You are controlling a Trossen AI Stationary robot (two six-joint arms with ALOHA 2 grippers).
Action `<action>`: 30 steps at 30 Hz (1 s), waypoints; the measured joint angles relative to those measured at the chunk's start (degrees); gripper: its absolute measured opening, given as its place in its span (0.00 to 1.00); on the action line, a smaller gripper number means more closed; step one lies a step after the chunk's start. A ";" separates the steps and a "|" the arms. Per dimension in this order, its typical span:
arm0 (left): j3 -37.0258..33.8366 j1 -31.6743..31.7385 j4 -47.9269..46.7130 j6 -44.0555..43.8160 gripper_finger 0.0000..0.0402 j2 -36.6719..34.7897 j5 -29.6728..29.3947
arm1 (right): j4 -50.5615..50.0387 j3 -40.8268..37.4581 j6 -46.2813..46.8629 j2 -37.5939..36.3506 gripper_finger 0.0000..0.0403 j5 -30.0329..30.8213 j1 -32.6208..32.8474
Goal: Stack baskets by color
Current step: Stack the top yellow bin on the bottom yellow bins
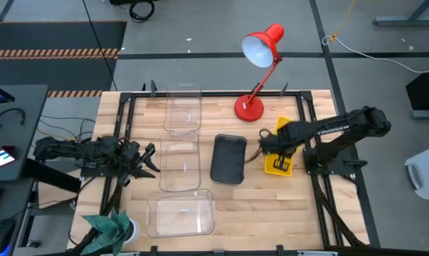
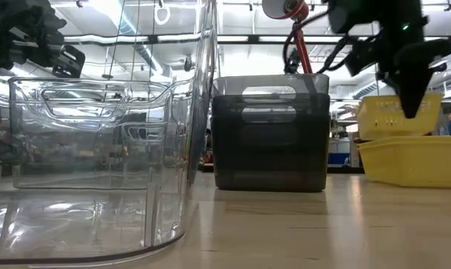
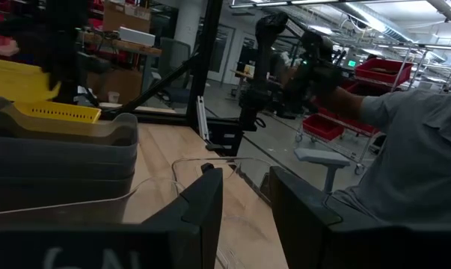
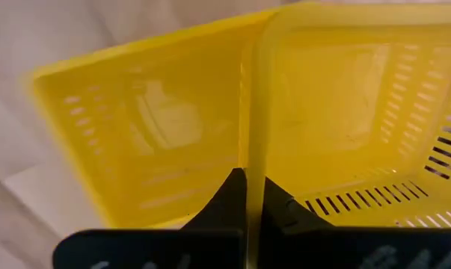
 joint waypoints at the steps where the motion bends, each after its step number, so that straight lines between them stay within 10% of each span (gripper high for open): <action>1: -0.01 0.00 0.00 -0.04 0.29 0.00 0.00 | 0.38 0.00 1.85 0.00 0.01 0.00 2.15; 14: 0.00 -0.01 0.00 -0.01 0.29 -0.01 -0.01 | 8.53 0.00 16.94 2.20 0.01 -1.73 19.03; 30: 0.00 0.01 0.00 -0.04 0.29 0.00 -0.01 | 10.33 -0.02 15.46 10.35 0.13 -4.65 19.36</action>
